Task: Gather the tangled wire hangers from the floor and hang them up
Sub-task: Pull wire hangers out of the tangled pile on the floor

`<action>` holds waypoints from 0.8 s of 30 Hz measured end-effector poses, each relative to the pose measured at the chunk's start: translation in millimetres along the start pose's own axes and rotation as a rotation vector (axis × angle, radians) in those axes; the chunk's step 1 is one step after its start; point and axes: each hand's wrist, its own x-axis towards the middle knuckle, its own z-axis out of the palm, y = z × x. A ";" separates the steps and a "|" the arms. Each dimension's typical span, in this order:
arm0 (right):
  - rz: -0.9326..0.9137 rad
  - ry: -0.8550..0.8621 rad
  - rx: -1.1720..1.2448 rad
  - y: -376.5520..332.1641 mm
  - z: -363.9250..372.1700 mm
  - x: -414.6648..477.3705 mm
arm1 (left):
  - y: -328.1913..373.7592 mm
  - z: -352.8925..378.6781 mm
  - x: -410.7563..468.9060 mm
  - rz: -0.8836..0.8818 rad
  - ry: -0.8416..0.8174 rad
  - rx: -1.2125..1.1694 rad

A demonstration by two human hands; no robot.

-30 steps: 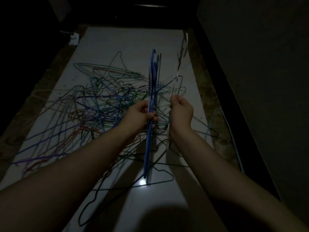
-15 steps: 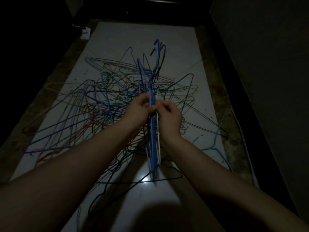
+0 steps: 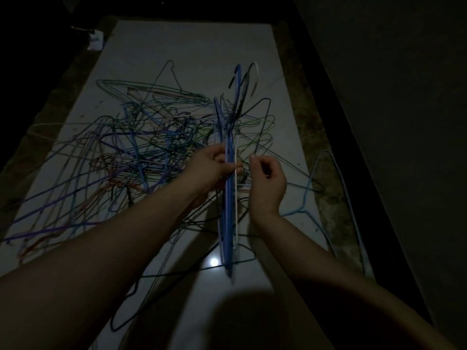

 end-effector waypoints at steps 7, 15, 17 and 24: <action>0.107 0.217 -0.286 59.6 -90.1 50.1 | -12.6 22.1 7.3 -0.058 -0.042 -0.005; 0.211 0.187 -0.755 130.6 -160.8 49.1 | -29.3 53.4 8.5 -0.059 -0.097 0.008; 0.247 0.140 -0.807 127.1 -163.0 46.2 | -31.2 56.5 10.0 -0.072 -0.105 0.004; 0.281 0.050 -0.949 130.8 -164.9 47.9 | -35.0 59.4 13.6 -0.107 -0.084 -0.010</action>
